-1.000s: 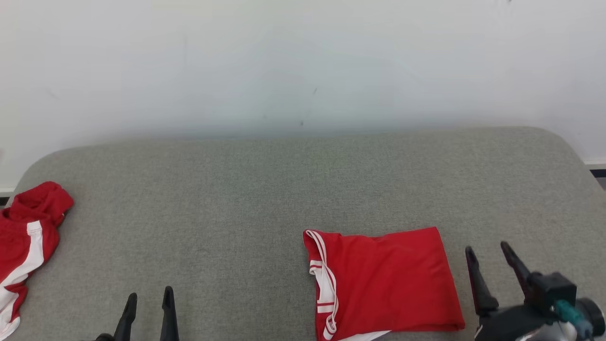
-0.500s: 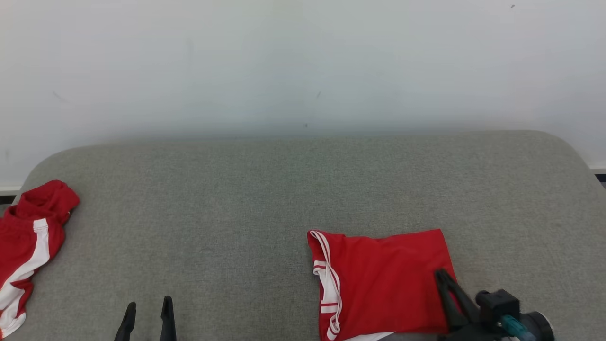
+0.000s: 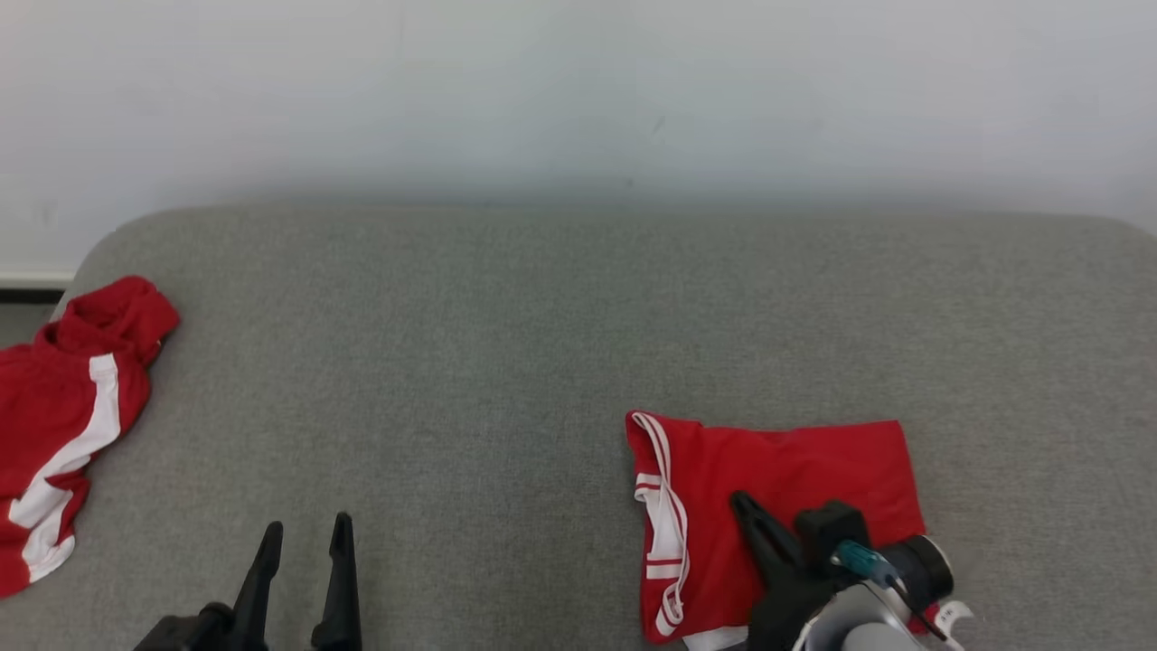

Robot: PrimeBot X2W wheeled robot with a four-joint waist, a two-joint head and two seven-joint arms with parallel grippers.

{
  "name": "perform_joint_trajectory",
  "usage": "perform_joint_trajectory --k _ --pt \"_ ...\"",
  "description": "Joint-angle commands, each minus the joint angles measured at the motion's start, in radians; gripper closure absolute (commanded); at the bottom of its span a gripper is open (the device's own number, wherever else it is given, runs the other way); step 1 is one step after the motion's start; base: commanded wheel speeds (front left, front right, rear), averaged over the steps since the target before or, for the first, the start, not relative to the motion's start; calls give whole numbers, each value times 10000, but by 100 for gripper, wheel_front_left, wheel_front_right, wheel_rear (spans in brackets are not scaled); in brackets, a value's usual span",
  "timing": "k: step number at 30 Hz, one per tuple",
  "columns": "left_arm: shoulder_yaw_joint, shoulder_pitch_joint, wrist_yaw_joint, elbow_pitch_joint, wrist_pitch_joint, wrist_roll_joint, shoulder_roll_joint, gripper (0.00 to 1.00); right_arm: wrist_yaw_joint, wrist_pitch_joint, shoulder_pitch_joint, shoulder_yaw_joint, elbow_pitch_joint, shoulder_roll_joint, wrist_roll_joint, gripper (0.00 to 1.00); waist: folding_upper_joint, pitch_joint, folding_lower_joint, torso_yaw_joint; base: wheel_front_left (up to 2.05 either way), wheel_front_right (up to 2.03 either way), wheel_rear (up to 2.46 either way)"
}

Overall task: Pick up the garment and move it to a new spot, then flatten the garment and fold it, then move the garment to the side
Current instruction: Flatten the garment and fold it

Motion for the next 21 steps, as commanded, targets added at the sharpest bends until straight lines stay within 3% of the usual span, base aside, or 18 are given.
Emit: perform_joint_trajectory --k 1,8,15,21 --pt "-59 -240 40 -46 -7 -69 3 0 -26 -48 -273 283 368 121 16 100 0 538 -1 387 0 0 0" --pt "-270 -577 120 -47 -7 -167 1 0 -26 190 -883 1272 1394 248 227 100 0 937 -1 676 0 0 0" --pt "-516 -824 188 -49 -7 -267 3 0 -26 232 -1174 3113 1125 255 1629 100 0 1203 -1 897 0 0 0" --pt "-551 -940 236 -3 -7 -270 3 0 -26 -40 -1612 3889 715 254 2576 100 0 1218 -1 847 0 0 0"
